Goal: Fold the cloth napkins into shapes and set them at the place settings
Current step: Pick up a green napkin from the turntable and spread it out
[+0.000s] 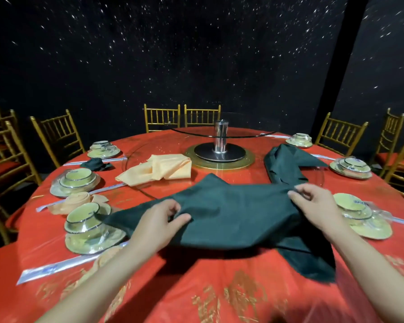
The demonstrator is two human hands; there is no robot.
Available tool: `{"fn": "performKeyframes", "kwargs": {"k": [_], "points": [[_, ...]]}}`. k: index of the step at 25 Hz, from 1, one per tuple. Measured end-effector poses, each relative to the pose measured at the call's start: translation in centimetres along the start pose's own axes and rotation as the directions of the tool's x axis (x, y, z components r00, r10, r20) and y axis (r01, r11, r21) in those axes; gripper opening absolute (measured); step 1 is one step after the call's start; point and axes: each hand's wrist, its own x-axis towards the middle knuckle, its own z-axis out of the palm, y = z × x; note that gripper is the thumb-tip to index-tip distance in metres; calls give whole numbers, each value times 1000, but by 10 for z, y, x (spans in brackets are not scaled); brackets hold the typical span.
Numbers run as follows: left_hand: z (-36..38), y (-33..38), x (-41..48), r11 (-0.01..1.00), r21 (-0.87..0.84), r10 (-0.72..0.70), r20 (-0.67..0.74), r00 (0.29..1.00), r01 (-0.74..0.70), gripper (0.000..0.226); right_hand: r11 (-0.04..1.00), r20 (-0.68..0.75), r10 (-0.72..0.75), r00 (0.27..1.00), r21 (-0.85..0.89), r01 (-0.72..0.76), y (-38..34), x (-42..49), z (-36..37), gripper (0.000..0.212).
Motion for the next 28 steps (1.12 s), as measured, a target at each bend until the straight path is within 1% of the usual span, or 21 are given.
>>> {"fn": "performKeyframes", "kwargs": {"k": [3,4,6,7,8,9,11,12,13,14,15,16,18,20,23,25,26,27,28], "points": [[13,-6,-48,994,95,-59,105,993,49,37,992,141,31,989,-124,-14,22,-52,-1,29],[17,-7,-63,990,122,-81,142,987,64,36,985,188,63,980,-168,-31,29,-67,-1,34],[22,-8,-88,972,218,-145,246,958,91,30,958,267,134,954,-281,-56,40,-90,0,34],[22,-6,-97,957,276,-175,302,937,90,28,936,283,159,946,-348,-53,43,-97,0,31],[21,-4,-103,940,330,-200,346,917,80,31,919,262,173,950,-389,-60,45,-99,-3,29],[18,-3,-105,925,375,-215,370,904,67,35,907,197,178,964,-413,-84,46,-98,-8,29],[12,-3,-94,904,425,-201,335,921,43,39,883,41,174,984,-449,-137,52,-87,-18,24],[11,-6,-83,905,424,-183,297,937,43,39,863,3,181,983,-481,-157,57,-80,-23,18],[13,-10,-68,912,406,-171,266,949,51,39,830,-2,206,979,-530,-176,63,-73,-26,12],[17,-15,-51,922,384,-168,252,953,61,41,786,18,252,967,-586,-194,71,-67,-27,11],[25,-21,-33,926,371,-170,254,952,67,45,740,42,307,951,-638,-211,78,-63,-25,16],[34,-27,-14,929,363,-178,257,950,75,49,718,58,352,934,-657,-230,85,-59,-21,22],[52,-37,23,939,327,-191,230,954,109,55,703,71,404,912,-663,-259,91,-51,-14,25],[66,-41,59,950,279,-194,183,964,138,55,684,97,447,889,-677,-270,94,-43,-7,32],[81,-45,108,954,211,-243,137,960,211,56,635,166,559,812,-715,-292,94,-31,-6,46],[90,-43,135,957,194,-241,116,964,216,57,660,255,592,764,-698,-278,92,-31,-10,45],[95,-40,146,958,188,-239,115,964,215,58,710,298,571,765,-648,-277,90,-31,-12,40],[99,-40,156,960,173,-243,121,962,221,59,774,321,518,793,-570,-276,88,-33,-14,34],[104,-41,166,960,157,-257,144,956,234,60,830,304,455,837,-485,-275,88,-36,-16,28]]}}
